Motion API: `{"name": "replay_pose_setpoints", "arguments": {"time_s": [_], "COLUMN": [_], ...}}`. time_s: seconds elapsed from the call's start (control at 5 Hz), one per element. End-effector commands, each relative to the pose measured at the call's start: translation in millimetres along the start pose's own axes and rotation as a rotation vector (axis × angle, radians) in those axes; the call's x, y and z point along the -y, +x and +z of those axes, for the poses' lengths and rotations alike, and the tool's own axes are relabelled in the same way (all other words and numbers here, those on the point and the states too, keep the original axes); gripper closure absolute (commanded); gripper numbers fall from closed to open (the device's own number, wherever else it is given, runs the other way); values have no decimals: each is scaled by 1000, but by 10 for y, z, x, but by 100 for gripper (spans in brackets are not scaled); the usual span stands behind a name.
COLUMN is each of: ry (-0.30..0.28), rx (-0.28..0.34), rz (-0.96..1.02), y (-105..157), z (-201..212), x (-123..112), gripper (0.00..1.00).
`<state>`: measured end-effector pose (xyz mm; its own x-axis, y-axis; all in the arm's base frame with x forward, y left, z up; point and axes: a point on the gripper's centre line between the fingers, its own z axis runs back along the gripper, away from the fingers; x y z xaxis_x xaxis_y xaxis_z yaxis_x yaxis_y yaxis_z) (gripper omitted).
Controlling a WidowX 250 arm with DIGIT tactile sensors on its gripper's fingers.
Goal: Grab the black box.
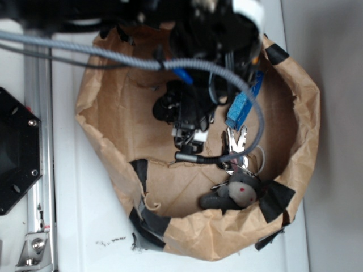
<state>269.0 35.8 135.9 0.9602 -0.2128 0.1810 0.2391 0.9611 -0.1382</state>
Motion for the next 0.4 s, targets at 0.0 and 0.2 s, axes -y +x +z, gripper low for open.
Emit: {"name": "replay_pose_setpoints", "arguments": {"time_s": [0.0,0.2], "ry": [39,49], "rx": [65,65], "rz": [-8,-15], "y": [-50,-66], "z": [392,351], "x": [-25,7], "gripper": [100,100]}}
